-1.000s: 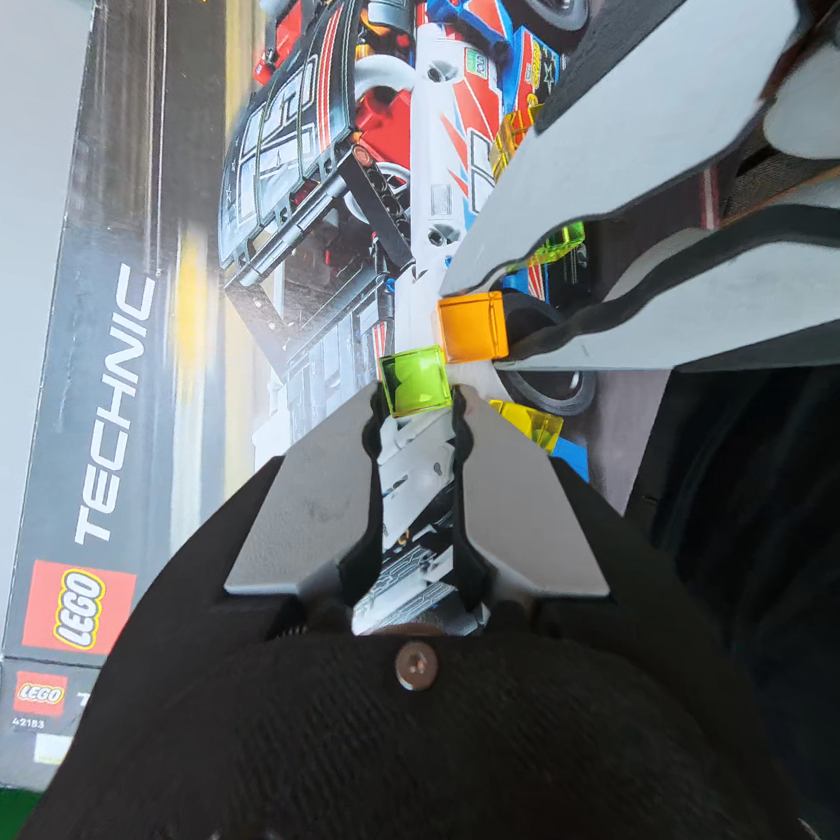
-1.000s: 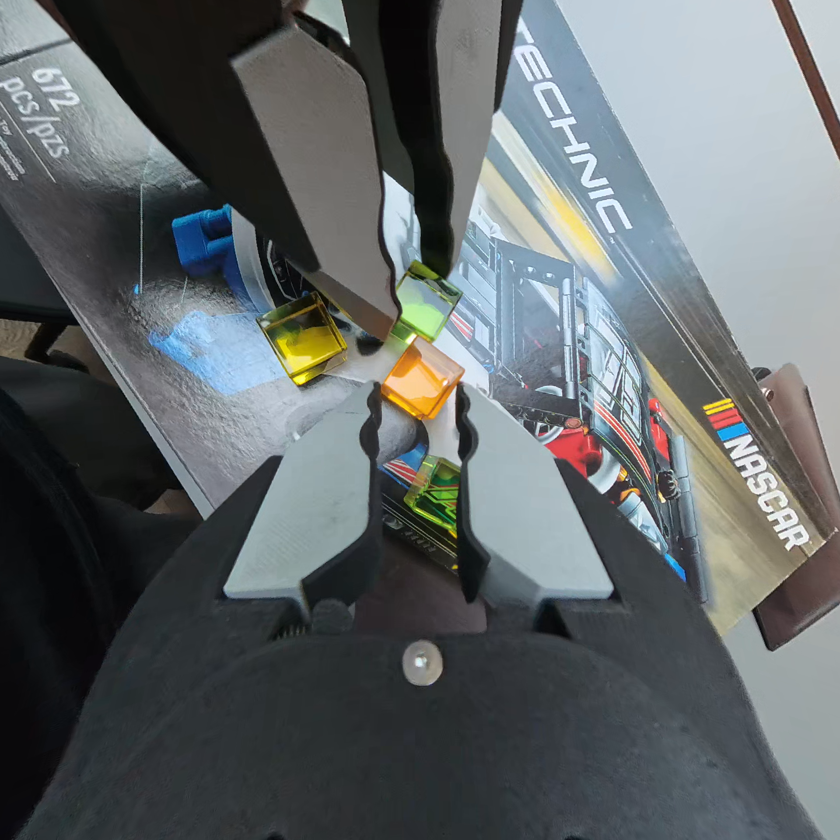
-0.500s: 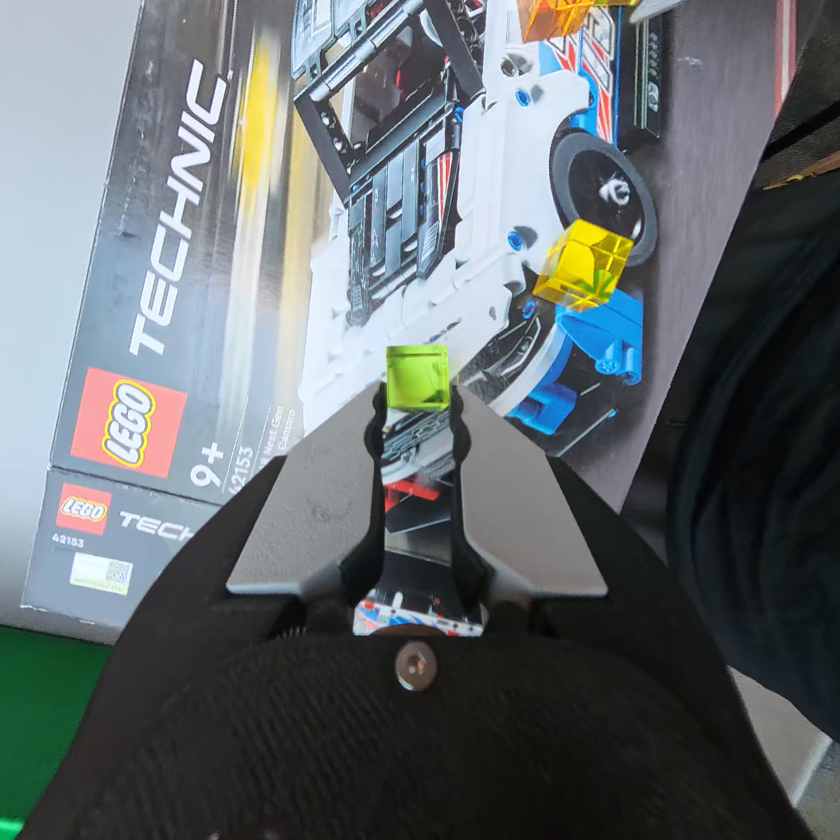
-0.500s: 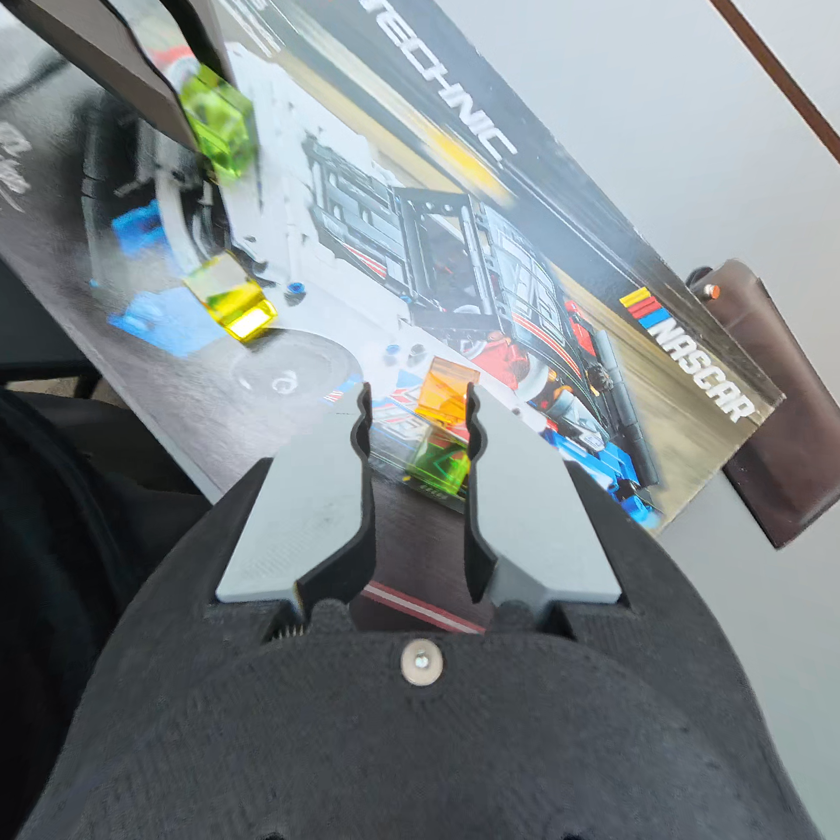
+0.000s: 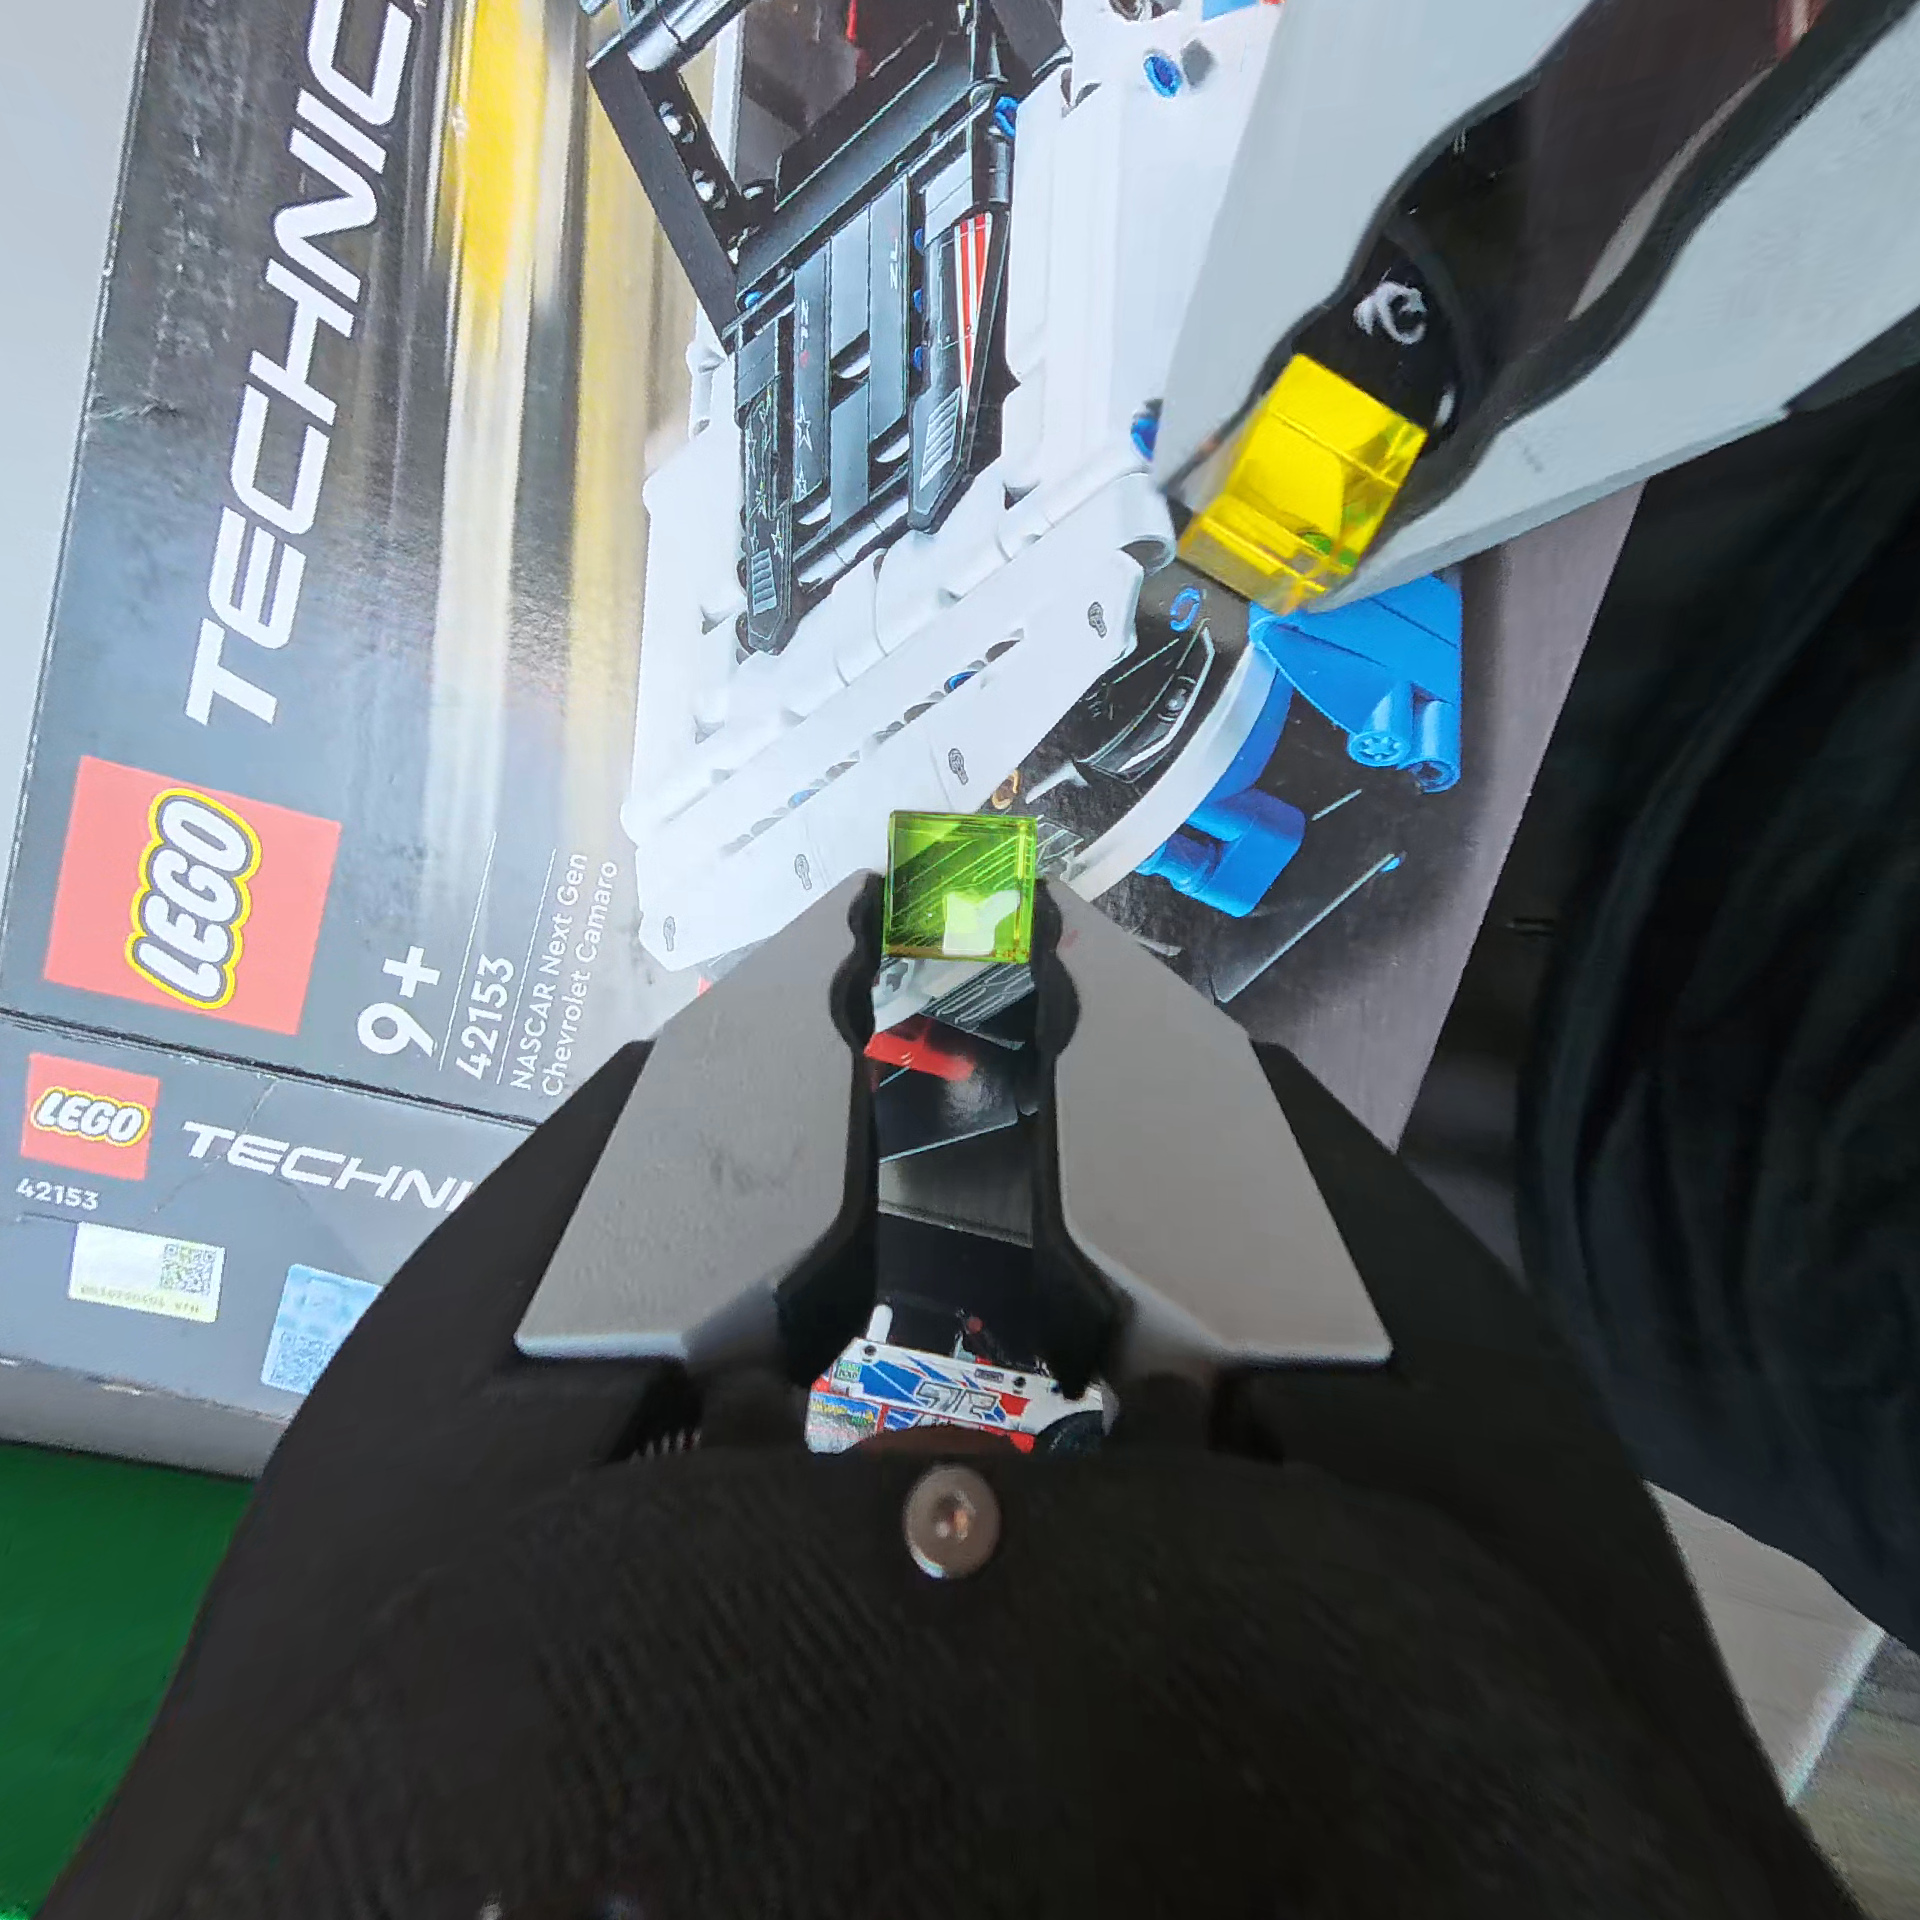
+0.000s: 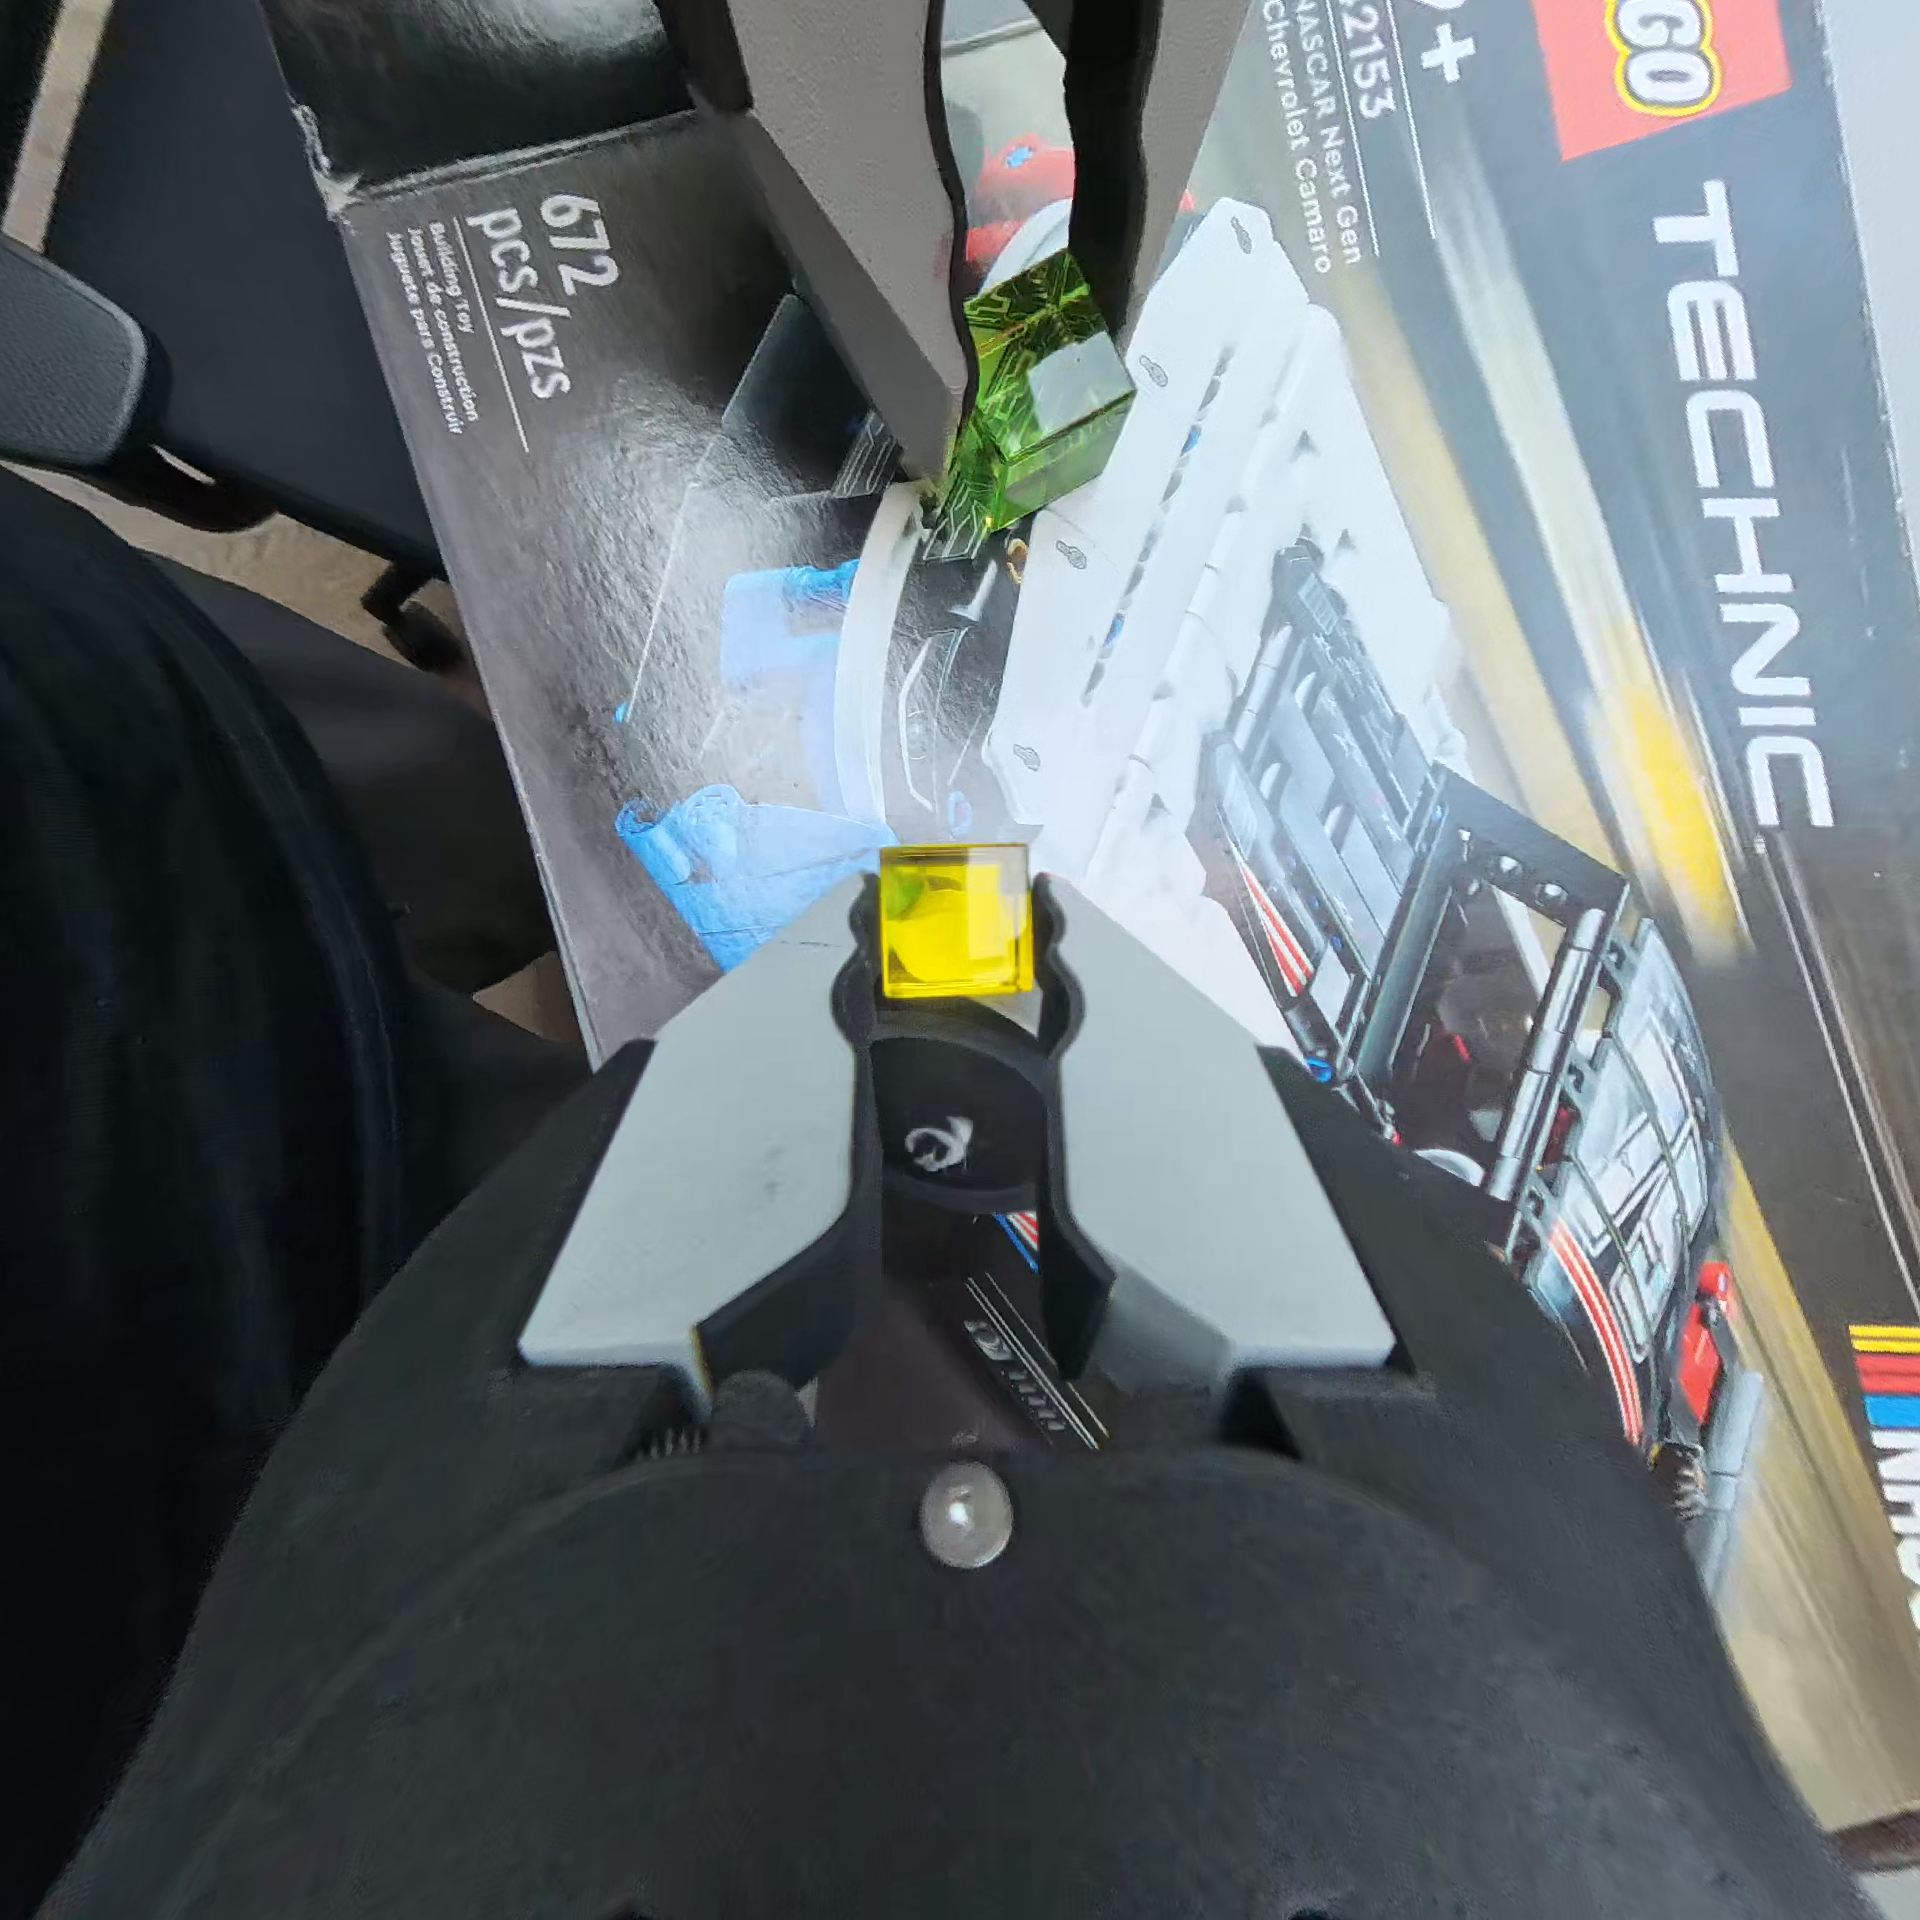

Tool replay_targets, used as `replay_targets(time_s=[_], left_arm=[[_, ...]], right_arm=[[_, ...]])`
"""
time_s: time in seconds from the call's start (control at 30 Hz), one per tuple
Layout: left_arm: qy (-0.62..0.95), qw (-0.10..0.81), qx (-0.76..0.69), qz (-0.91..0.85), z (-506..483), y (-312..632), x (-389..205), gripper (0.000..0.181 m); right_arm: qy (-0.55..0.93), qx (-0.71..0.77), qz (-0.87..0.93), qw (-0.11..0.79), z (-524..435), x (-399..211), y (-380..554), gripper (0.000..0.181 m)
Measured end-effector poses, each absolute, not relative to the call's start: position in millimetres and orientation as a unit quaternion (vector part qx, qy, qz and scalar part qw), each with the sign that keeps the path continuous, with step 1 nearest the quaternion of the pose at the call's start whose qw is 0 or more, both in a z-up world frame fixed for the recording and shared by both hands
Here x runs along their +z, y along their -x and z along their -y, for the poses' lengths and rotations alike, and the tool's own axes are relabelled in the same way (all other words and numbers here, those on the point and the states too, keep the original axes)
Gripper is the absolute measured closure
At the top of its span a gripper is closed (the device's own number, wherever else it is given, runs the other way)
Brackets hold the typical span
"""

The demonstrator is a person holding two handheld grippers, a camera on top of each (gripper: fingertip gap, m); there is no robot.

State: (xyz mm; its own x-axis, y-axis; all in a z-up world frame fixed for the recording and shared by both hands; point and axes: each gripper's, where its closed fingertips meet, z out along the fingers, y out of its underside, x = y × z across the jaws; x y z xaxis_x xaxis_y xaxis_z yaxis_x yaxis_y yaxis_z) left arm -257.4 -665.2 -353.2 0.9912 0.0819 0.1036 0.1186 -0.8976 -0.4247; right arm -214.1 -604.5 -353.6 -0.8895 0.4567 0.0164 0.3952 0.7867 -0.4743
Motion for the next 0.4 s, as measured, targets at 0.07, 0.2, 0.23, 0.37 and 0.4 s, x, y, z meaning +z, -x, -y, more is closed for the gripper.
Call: replay_targets(time_s=[0.07, 0.2, 0.23, 0.37, 0.4], left_arm=[[0.973, 0.224, -0.033, 0.049, 664.8, 259.5, -352.1, 0.156], [0.973, 0.227, -0.009, 0.036, 657.4, 278.5, -352.2, 0.156], [0.973, 0.228, -0.010, 0.031, 653.4, 282.2, -352.0, 0.156], [0.969, 0.243, -0.038, -0.024, 634.4, 278.9, -353.8, 0.156], [0.969, 0.241, -0.036, -0.035, 633.4, 278.6, -355.5, 0.154]], right_arm=[[0.221, 0.232, 0.944, 0.076, 604.1, -352.0, 215.6, 0.155], [0.222, 0.231, 0.944, 0.082, 598.1, -351.3, 212.0, 0.155], [0.226, 0.234, 0.942, 0.082, 596.3, -350.6, 211.6, 0.155], [0.236, 0.248, 0.935, 0.093, 587.7, -341.9, 217.3, 0.155], [0.235, 0.253, 0.933, 0.098, 586.4, -338.2, 220.3, 0.155]])
